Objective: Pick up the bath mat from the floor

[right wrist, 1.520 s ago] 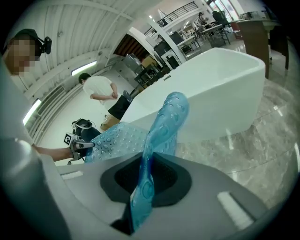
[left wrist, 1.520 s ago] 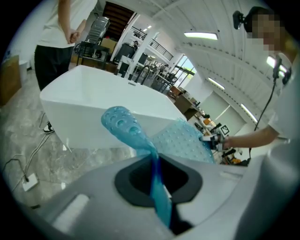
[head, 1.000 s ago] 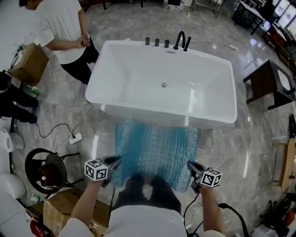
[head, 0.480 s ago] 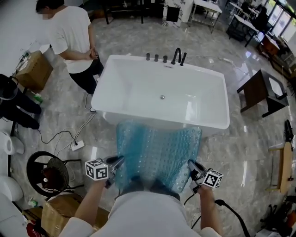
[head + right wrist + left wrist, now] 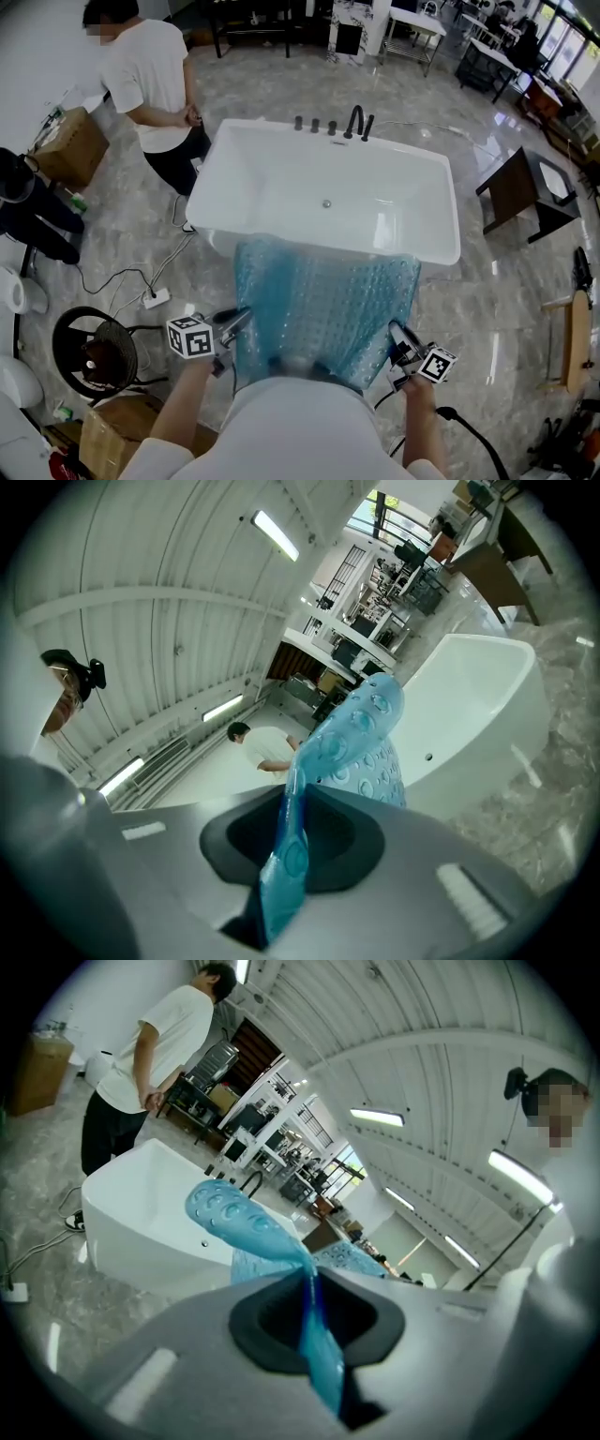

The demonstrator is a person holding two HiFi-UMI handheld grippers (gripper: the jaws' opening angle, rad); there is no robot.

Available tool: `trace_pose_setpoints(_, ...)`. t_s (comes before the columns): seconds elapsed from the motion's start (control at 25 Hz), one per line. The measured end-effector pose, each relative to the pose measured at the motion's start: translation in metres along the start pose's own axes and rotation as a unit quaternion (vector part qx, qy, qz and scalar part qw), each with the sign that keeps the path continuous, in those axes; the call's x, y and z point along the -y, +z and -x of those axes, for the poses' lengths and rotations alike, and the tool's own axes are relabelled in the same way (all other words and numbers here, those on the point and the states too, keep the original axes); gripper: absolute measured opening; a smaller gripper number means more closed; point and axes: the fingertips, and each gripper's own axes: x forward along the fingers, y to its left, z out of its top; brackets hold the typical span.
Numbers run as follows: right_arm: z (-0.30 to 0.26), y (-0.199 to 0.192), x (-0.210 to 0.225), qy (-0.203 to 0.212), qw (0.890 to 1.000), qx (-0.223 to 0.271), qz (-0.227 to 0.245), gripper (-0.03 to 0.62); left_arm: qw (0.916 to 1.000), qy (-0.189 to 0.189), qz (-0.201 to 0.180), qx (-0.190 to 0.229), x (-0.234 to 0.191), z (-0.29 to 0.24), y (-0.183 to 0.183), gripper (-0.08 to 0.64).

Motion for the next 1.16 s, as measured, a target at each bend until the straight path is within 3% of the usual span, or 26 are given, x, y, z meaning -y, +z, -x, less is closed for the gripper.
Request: trace_pose_setpoints(1.16, -0.01, -0.004, -0.008, 0.019, 1.0, 0.002, 0.0, 0.049, 1.0, 0.0, -0.001, 0.004, 0.004, -0.008, -0.003, 0.018)
